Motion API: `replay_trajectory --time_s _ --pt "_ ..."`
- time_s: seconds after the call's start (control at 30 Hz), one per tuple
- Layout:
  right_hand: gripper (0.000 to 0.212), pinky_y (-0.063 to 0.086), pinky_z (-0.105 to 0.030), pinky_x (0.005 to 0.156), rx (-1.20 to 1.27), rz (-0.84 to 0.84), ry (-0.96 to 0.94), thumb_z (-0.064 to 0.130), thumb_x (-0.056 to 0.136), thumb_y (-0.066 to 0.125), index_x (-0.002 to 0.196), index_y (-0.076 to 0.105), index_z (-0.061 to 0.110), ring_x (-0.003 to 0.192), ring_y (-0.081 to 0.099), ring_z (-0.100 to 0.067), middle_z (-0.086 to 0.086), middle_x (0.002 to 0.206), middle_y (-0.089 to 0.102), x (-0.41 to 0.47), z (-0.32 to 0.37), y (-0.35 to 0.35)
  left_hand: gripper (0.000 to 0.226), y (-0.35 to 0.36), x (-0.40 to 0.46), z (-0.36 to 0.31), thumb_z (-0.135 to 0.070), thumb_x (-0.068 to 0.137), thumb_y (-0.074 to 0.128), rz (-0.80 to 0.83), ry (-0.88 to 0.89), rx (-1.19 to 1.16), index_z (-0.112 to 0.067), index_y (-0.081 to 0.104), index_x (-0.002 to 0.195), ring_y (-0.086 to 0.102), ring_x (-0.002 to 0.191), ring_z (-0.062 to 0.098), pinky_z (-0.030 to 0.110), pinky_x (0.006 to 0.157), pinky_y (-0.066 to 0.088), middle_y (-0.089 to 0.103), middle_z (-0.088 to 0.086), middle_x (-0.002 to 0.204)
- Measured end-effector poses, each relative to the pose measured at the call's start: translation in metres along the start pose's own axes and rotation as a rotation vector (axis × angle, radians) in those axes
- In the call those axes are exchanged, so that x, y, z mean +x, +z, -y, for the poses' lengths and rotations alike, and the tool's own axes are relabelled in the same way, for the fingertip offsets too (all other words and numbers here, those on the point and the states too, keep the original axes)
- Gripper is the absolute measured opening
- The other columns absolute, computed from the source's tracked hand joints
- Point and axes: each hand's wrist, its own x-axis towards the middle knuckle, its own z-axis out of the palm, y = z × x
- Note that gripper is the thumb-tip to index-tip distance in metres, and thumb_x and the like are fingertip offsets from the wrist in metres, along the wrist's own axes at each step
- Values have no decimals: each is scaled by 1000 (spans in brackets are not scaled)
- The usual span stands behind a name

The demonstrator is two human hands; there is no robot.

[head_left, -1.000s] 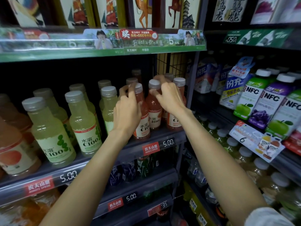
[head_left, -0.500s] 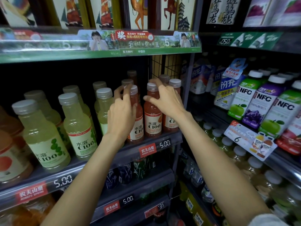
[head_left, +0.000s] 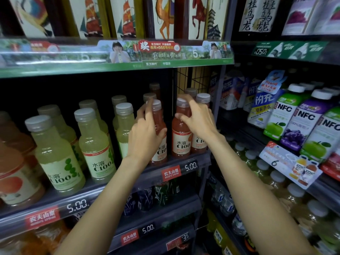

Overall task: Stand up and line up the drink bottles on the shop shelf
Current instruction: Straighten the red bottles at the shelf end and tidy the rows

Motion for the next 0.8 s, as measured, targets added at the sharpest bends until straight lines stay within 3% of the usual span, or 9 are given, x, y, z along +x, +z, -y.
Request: replay_trajectory --time_s 0.4,0.63,0.8 --pt "53 48 -35 79 -83 -78 3 37 89 61 137 41 28 105 62 -30 -7 114 66 2 9 6 96 3 -2 -1 -25 83 72 6 -17 29 -14 7 152 59 104 45 47 77 49 28 18 150" --pt "54 48 -32 73 -99 -98 7 42 86 64 134 43 31 102 63 -31 -7 108 68 3 10 10 97 2 -3 3 -24 84 71 1 12 13 -12 3 152 62 94 43 45 74 49 46 27 134" --pt "58 50 -35 75 -89 -98 -9 44 84 66 135 42 30 102 63 -30 -7 110 67 2 9 11 97 2 -3 3 -25 84 70 -3 12 12 -13 2 152 61 94 43 45 74 49 48 26 132"
